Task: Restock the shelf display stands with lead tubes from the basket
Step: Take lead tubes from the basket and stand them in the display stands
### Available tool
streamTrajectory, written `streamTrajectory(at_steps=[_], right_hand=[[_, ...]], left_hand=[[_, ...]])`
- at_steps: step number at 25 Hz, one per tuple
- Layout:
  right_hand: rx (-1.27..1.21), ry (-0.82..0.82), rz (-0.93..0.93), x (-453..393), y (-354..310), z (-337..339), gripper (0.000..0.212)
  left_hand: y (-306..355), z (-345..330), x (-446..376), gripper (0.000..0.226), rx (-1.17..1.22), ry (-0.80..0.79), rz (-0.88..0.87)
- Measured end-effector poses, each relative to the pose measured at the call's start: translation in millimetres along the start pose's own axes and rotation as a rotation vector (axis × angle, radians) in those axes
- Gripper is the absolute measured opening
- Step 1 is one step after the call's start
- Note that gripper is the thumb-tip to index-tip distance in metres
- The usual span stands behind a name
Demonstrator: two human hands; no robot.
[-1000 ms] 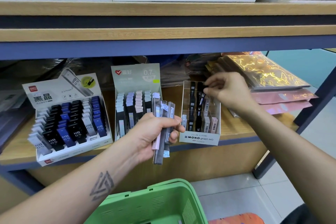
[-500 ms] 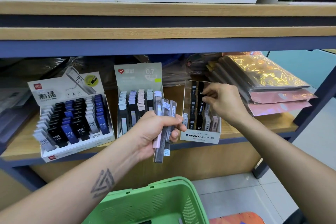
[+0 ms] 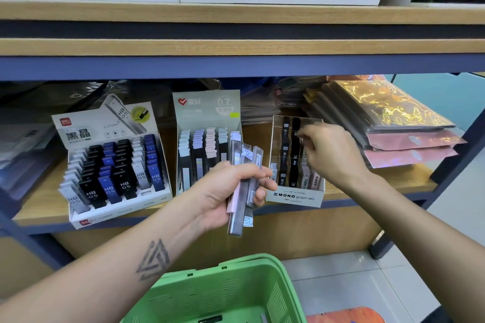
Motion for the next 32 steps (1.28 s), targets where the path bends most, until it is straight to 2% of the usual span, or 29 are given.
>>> streamTrajectory(at_steps=[1, 2, 4, 6, 8, 10, 13, 17, 22, 25, 28, 30, 32], right_hand=[[-0.1, -0.003, 0.005, 0.3, -7.6, 7.2, 0.022], [-0.315, -0.078, -0.037, 0.7, -17.6, 13.4, 0.019], [-0.855, -0.429, -0.173, 6.1, -42.3, 20.6, 0.017], [-1.057, -0.609, -0.22, 11.5, -57.8, 17.4, 0.02], [-1.126, -0.616, -0.27, 12.5, -62.6, 12.3, 0.016], [-1.193, -0.566, -0.358, 9.5, -62.6, 8.2, 0.007], [-1.316, -0.541, -0.435, 5.1, -59.6, 4.2, 0.011], [-1.252, -0.585, -0.273, 3.4, -52.9, 11.0, 0.017], [-1.107, -0.617, -0.062, 5.8, -69.0, 15.7, 0.014], [-1.148, -0.667, -0.024, 9.5, -98.7, 9.1, 0.016], [-1.162, -0.74, -0.01, 8.9, -130.1, 0.8, 0.021], [-1.053, -0.734, 0.063, 5.3, -151.3, -6.1, 0.031], [-0.844, -0.637, 0.174, 2.4, -171.5, -12.1, 0.033]], left_hand=[[0.4, 2.0, 1.4, 0.025, 0.013, -0.014, 0.026], [0.6, 3.5, 3.3, 0.026, 0.02, -0.032, 0.05], [0.2, 6.0, 8.4, 0.027, 0.02, -0.072, 0.086], [-0.4, 7.6, 14.2, 0.024, 0.026, -0.098, 0.105], [-0.1, 10.6, 20.3, 0.023, 0.059, -0.088, 0.129], [0.8, 16.7, 26.3, 0.035, 0.088, -0.074, 0.157], [2.3, 27.6, 32.7, 0.042, 0.074, -0.025, 0.175], [9.4, 38.5, 38.4, 0.024, 0.045, 0.077, 0.087], [25.8, 54.4, 45.8, 0.021, 0.045, 0.178, -0.086], [33.1, 68.6, 52.1, 0.016, -0.098, 0.263, -0.189], [37.9, 84.9, 61.7, 0.016, -0.263, 0.313, -0.222], [39.3, 93.9, 67.4, 0.017, -0.322, 0.346, -0.228], [39.6, 102.6, 71.9, 0.019, -0.324, 0.4, -0.218]])
Point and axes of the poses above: each hand's wrist, its own x-axis away from the middle knuckle, its own z-axis out of the back of the hand, y = z × x, the point moved 1 cm from there along -x, towards the middle knuckle, and after that the axes turned 7 degrees about x, right-handed, at the moved point
